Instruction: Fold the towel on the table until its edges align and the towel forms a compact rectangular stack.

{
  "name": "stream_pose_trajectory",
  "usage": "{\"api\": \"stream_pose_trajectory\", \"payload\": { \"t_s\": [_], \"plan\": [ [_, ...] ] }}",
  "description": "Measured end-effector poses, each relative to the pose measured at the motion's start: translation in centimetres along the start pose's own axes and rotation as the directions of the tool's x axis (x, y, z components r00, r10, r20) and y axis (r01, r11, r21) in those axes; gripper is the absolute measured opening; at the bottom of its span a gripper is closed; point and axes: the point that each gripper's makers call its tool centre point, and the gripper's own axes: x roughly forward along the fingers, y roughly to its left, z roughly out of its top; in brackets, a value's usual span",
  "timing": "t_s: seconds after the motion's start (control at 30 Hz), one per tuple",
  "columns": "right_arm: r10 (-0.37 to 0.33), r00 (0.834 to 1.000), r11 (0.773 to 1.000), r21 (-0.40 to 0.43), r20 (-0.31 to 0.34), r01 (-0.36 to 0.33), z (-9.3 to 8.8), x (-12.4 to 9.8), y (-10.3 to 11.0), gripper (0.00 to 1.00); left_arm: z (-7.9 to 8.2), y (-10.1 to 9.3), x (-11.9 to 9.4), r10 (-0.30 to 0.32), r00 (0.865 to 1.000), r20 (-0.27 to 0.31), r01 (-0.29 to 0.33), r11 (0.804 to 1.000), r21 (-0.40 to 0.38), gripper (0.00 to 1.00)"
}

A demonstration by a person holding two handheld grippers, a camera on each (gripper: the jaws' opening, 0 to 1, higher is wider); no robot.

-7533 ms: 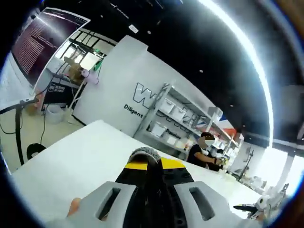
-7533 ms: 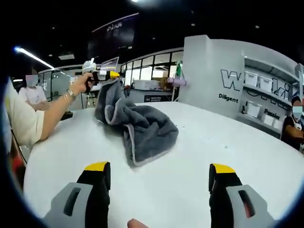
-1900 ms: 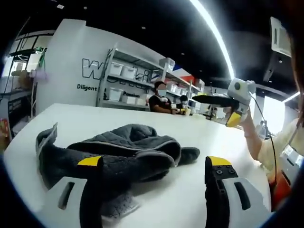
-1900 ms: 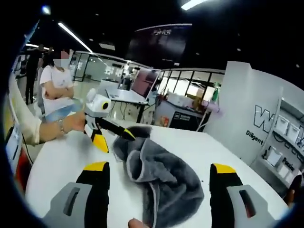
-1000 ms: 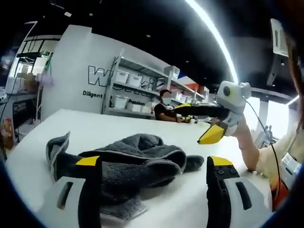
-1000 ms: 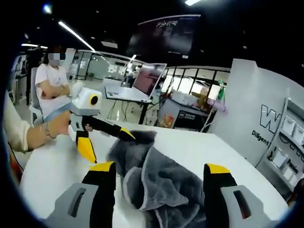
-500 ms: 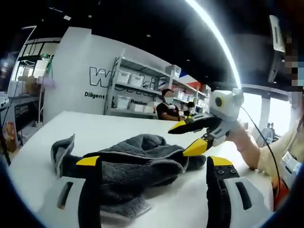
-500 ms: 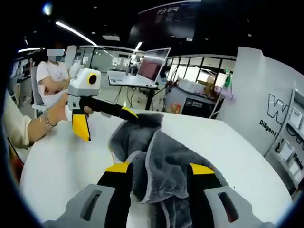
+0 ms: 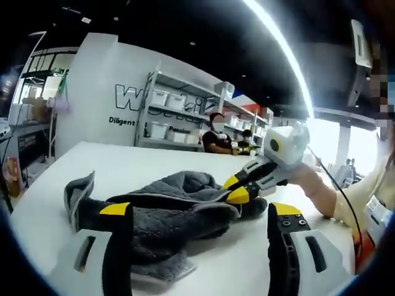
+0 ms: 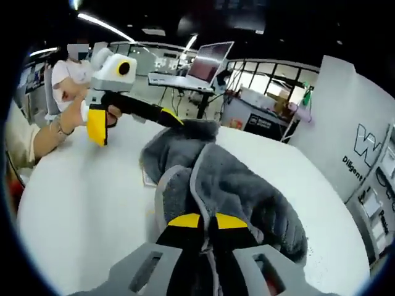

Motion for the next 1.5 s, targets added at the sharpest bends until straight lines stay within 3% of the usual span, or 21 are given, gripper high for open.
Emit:
{"api": "stream_pose_trajectory", "payload": {
  "t_s": [0.3, 0.5, 0.63, 0.97, 1.23, 1.33, 1.4, 1.5],
  "plan": [
    [-0.063, 0.993, 0.997, 0.061, 0.104, 0.057, 2.4, -1.9, -1.3, 0.02, 0.1, -0.2, -0.1, -0.006, 1.0, 0.006, 0.006, 1.0, 0.0, 0.87],
    [-0.139, 0.97, 0.983, 0.148, 0.198, 0.11, 4.4, -3.9, -3.1, 0.02, -0.1, -0.2, 0.0, -0.007, 1.0, -0.004, 0.007, 1.0, -0.002, 0.87],
    [-0.203, 0.945, 0.972, 0.171, 0.256, 0.163, 5.7, -6.0, -4.5, 0.02, -0.1, -0.2, 0.0, -0.008, 1.0, -0.005, 0.008, 1.0, -0.003, 0.87],
    [-0.304, 0.901, 0.948, 0.188, 0.31, 0.256, 6.6, -9.5, -7.3, 0.01, -0.3, -0.3, 0.0, -0.008, 1.0, -0.019, 0.008, 1.0, 0.002, 0.87],
    [-0.361, 0.854, 0.93, 0.216, 0.375, 0.298, 7.8, -12.4, -8.7, 0.01, -0.3, -0.2, 0.0, -0.004, 1.0, -0.023, 0.004, 1.0, 0.004, 0.86],
    [-0.383, 0.826, 0.921, 0.239, 0.414, 0.307, 8.4, -13.6, -9.1, 0.01, -0.3, -0.2, -0.1, 0.0, 1.0, -0.023, 0.0, 1.0, 0.005, 0.86],
    [-0.398, 0.798, 0.914, 0.266, 0.452, 0.306, 9.0, -14.7, -9.6, 0.01, -0.3, -0.2, -0.1, 0.001, 1.0, -0.023, -0.001, 1.0, 0.005, 0.86],
    [-0.414, 0.775, 0.908, 0.277, 0.477, 0.315, 9.4, -15.8, -10.0, 0.01, -0.3, -0.1, -0.1, 0.001, 1.0, -0.023, -0.001, 1.0, 0.005, 0.86]
  ]
}}
